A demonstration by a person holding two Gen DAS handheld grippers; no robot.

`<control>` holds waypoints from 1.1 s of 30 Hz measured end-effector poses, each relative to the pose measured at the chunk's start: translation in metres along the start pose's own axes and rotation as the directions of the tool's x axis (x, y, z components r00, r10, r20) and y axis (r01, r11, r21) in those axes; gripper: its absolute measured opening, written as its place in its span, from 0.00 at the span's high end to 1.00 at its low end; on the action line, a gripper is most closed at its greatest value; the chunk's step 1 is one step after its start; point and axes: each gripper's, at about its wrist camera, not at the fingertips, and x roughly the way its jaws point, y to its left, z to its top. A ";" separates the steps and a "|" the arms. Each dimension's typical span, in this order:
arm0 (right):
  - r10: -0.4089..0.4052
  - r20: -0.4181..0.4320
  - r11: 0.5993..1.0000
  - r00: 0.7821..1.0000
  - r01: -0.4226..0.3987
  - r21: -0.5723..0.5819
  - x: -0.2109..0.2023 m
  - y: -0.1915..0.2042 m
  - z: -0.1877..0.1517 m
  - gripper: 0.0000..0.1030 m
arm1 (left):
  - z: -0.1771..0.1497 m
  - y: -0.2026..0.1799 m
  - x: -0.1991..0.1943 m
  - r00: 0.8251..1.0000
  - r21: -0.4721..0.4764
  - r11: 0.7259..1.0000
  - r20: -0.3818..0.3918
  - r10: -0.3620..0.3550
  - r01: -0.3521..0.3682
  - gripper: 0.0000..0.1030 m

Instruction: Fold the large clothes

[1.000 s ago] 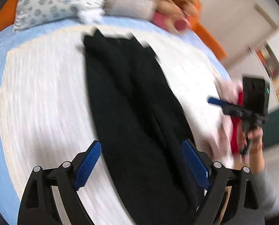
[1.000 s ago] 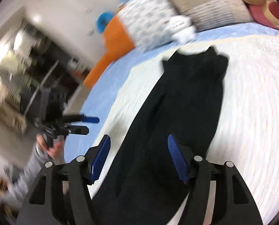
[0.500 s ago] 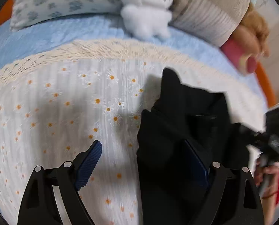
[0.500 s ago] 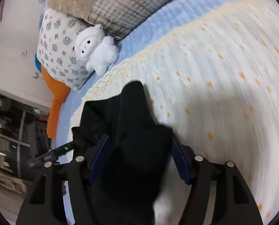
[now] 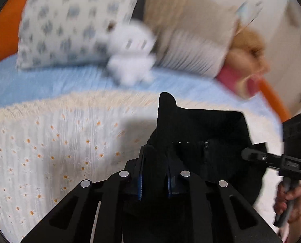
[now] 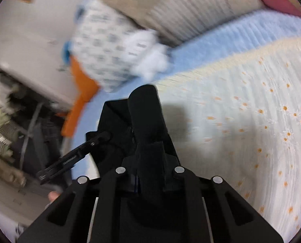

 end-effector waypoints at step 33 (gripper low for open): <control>0.082 -0.090 0.853 0.993 -0.116 -0.509 -0.162 0.140 -0.268 0.25 | -0.244 -0.037 -0.235 0.899 0.337 0.836 -0.104 -0.425 0.434 0.11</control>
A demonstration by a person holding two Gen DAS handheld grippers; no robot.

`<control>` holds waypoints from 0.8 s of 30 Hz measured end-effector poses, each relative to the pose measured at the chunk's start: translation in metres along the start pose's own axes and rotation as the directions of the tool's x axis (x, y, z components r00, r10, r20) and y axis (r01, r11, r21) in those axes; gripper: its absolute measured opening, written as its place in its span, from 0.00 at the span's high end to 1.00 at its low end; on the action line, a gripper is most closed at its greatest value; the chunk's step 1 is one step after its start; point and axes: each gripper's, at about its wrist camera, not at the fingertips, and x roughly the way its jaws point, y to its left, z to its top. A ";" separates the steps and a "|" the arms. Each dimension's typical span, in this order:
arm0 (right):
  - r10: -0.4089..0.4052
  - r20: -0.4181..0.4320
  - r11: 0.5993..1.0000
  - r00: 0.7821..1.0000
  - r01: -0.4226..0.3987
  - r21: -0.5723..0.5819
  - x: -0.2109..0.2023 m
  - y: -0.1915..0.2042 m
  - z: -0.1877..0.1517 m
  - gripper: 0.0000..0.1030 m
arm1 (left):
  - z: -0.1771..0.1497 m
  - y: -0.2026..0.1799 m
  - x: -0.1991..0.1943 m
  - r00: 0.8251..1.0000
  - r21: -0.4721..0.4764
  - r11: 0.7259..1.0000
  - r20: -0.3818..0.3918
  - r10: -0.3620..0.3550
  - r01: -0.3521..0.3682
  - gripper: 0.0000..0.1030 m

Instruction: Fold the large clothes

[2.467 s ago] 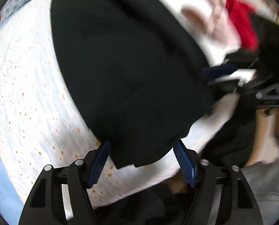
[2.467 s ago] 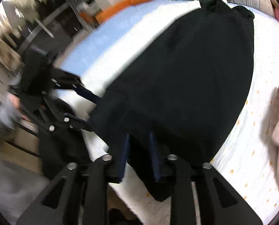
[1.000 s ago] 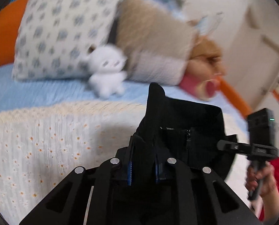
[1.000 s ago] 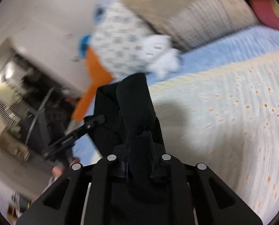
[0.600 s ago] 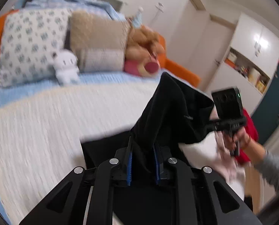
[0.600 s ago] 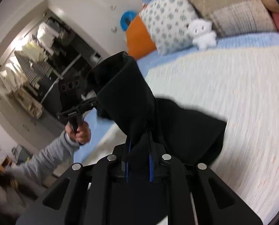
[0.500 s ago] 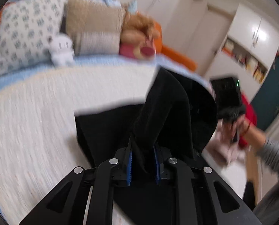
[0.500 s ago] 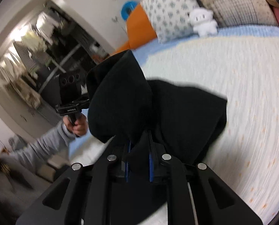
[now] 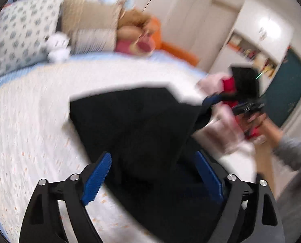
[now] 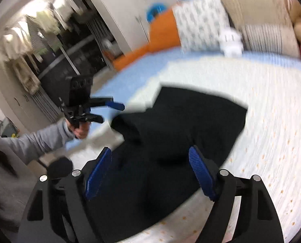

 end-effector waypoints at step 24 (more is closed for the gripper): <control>-0.245 -0.192 0.969 0.950 0.248 -0.004 0.081 0.010 -0.040 0.70 | -0.006 -0.033 0.092 0.968 0.083 0.984 -0.182 0.173 -0.160 0.23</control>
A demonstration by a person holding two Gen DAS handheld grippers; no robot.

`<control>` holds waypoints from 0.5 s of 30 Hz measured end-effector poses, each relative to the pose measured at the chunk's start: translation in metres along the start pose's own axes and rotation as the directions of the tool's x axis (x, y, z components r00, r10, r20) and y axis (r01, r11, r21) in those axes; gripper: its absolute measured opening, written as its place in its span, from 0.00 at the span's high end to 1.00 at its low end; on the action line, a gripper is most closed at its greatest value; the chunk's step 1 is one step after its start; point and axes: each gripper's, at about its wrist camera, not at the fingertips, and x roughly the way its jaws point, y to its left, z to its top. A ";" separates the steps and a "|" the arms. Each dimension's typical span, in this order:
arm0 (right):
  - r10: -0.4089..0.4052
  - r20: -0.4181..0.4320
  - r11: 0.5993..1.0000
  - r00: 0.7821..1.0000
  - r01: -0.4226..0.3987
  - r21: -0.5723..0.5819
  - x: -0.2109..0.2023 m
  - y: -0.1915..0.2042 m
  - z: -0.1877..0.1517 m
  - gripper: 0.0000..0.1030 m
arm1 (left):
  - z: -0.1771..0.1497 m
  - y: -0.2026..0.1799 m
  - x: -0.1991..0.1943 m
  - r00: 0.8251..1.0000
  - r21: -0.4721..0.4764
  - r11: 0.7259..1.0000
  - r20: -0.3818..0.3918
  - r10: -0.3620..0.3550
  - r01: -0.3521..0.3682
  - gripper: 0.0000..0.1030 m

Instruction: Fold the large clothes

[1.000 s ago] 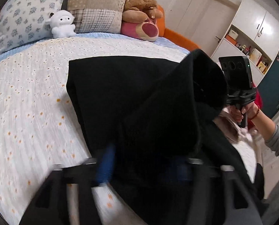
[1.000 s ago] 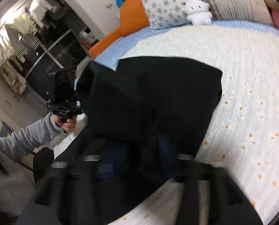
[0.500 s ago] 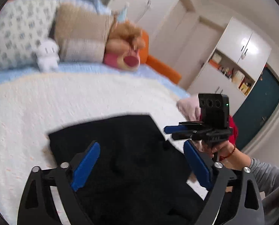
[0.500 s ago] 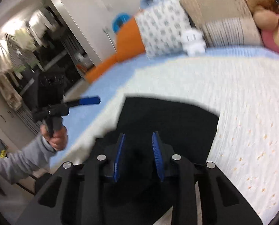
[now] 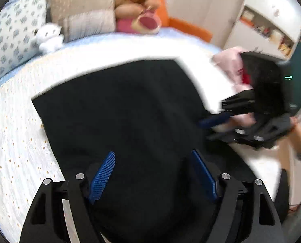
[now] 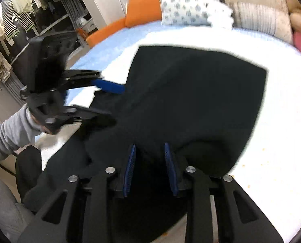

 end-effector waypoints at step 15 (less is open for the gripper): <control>-0.136 0.110 0.987 0.985 0.125 0.099 -0.034 -0.013 0.029 0.69 | 0.000 -0.020 -0.036 0.999 0.055 0.998 0.039 0.029 -0.031 0.10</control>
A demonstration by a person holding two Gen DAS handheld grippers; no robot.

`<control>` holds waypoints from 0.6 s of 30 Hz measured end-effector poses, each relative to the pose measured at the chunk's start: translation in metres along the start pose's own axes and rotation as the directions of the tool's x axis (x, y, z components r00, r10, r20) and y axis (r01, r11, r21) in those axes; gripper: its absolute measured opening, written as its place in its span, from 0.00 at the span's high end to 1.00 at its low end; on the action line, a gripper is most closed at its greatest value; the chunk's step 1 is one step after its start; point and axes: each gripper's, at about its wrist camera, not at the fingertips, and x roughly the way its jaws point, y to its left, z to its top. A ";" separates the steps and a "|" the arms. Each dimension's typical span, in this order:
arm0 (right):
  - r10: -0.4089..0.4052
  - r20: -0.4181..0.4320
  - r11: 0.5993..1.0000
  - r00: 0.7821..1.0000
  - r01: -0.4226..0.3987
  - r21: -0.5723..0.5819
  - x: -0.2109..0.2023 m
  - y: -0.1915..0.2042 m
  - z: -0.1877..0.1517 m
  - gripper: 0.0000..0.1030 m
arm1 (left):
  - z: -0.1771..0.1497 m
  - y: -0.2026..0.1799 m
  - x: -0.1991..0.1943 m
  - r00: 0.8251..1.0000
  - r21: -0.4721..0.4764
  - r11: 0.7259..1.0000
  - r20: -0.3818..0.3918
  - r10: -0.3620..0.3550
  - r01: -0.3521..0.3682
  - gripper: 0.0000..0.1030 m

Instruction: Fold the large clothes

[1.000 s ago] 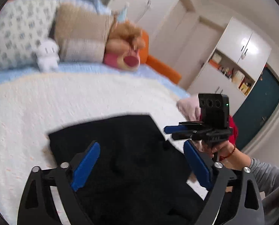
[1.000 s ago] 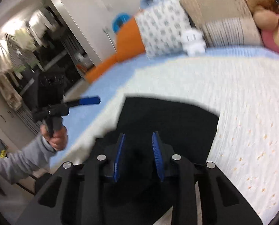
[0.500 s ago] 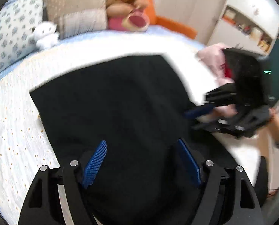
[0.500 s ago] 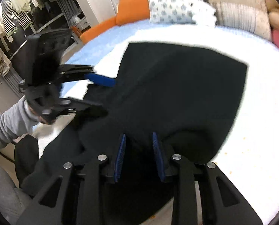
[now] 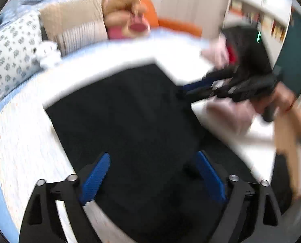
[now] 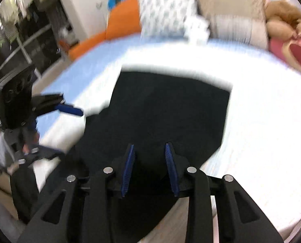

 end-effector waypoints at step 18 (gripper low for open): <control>-0.051 -0.025 0.943 0.998 0.057 0.328 0.087 -0.101 0.011 0.83 | 0.023 0.159 0.118 0.999 -0.411 0.911 -0.005 0.040 -0.038 0.16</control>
